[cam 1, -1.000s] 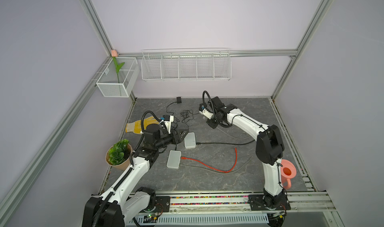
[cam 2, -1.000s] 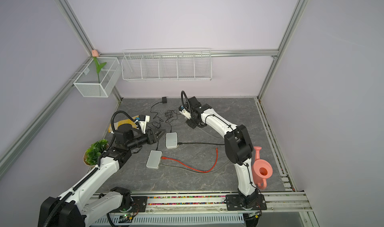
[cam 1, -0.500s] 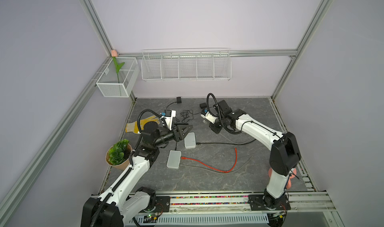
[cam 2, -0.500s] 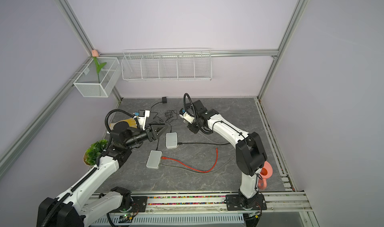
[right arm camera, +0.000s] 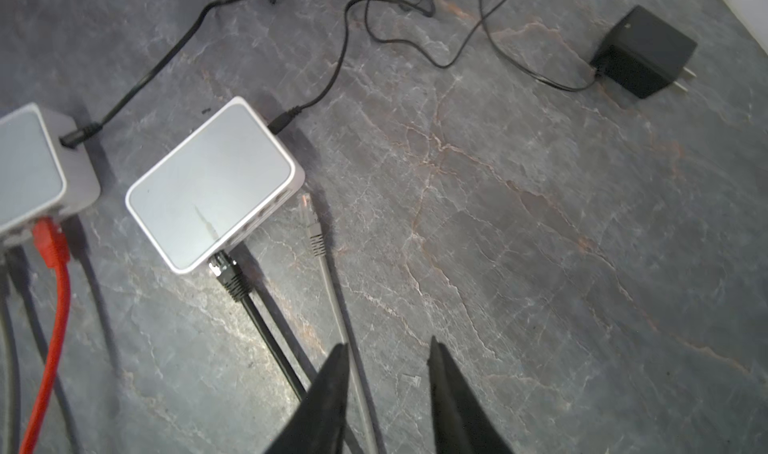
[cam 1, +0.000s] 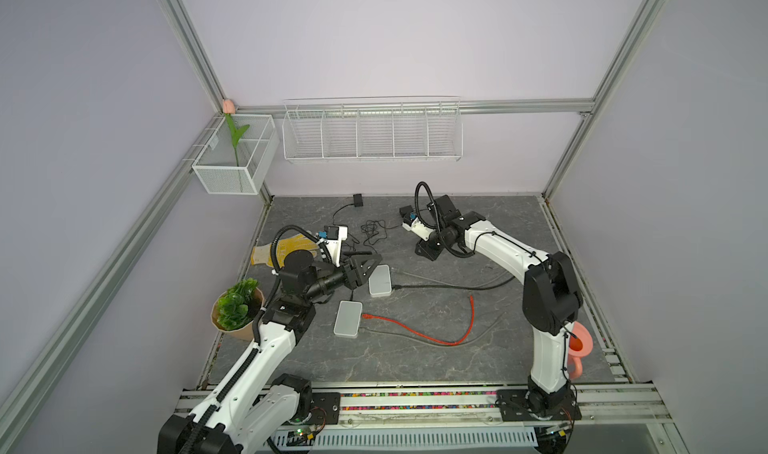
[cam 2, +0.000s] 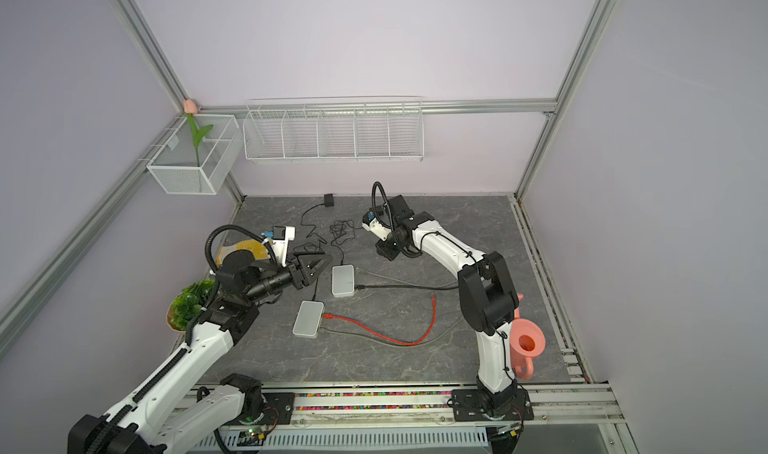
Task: Insert the plug into the switch port
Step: 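Lift the grey plug with the right gripper and carry it toward the switch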
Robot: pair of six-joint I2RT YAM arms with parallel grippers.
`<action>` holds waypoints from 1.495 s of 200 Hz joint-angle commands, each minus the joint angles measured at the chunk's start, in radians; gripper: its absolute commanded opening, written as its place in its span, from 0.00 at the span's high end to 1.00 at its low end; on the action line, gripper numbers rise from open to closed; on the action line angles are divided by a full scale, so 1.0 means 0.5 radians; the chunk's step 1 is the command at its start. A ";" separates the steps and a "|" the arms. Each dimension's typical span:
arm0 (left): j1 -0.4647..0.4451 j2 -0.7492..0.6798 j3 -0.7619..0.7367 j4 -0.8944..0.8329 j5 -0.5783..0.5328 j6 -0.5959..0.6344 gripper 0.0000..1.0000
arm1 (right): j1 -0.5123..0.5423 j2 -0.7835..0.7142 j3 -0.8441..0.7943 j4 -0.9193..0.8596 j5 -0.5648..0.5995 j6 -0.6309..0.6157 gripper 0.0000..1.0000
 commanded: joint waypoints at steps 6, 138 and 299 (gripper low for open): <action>-0.005 -0.031 -0.043 -0.140 -0.141 0.050 0.46 | 0.105 0.180 0.097 -0.171 -0.028 -0.099 0.60; 0.087 -0.171 -0.194 -0.206 -0.347 -0.082 0.47 | 0.305 0.718 0.412 -0.269 0.291 -0.167 0.86; 0.019 0.016 0.051 0.505 0.177 -0.279 0.44 | 0.082 -0.676 -0.262 -0.010 -0.803 -0.019 0.93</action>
